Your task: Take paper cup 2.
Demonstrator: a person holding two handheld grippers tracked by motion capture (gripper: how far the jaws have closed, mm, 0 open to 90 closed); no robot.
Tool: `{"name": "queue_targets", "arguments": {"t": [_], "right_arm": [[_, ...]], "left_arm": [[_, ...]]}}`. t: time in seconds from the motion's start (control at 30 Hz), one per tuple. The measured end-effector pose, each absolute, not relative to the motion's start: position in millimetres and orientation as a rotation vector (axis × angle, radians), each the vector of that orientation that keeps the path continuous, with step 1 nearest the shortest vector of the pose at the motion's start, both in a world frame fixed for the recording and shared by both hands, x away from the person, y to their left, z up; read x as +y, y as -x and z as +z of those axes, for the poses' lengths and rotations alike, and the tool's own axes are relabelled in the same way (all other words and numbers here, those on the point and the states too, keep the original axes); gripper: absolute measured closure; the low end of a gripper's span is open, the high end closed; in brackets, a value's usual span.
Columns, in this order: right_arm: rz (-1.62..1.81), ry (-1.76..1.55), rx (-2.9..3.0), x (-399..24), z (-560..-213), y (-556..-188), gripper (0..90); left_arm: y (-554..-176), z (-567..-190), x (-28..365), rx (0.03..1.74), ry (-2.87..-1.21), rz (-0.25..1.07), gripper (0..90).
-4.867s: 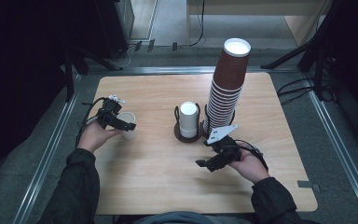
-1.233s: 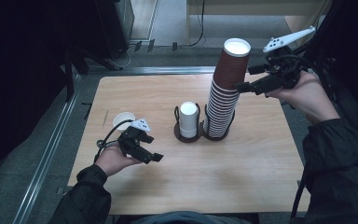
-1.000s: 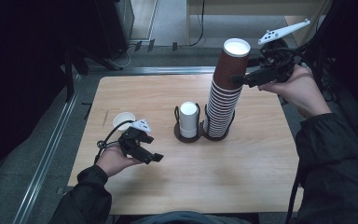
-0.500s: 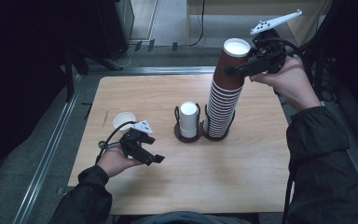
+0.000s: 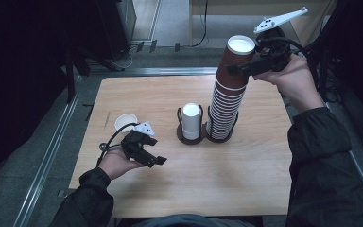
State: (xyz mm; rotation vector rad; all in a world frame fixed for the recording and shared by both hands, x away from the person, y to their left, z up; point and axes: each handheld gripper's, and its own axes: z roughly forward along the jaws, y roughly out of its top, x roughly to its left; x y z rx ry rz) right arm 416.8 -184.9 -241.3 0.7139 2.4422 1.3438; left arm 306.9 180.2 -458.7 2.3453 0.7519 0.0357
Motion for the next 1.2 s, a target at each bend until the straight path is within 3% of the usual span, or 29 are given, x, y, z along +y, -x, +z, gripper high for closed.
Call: {"name": "queue_targets", "arguments": {"t": [0.67, 0.97, 1.2], "right_arm": [[1.337, -0.603, 2.368, -187.8, -186.9, -396.5, 17.8], [1.357, -0.559, 2.354, -193.8, -160.7, -375.3, 17.7], [1.386, -0.532, 2.407, -191.1, -161.8, -353.1, 17.7]], "left_arm": [[-307.5, -459.2, 179.7, 0.751, -2.344, 0.014, 15.6], [-309.8, -454.4, 185.1, 0.779, -2.256, -0.039, 13.7], [-311.3, -453.0, 186.5, 0.783, -2.217, -0.085, 9.8]]}}
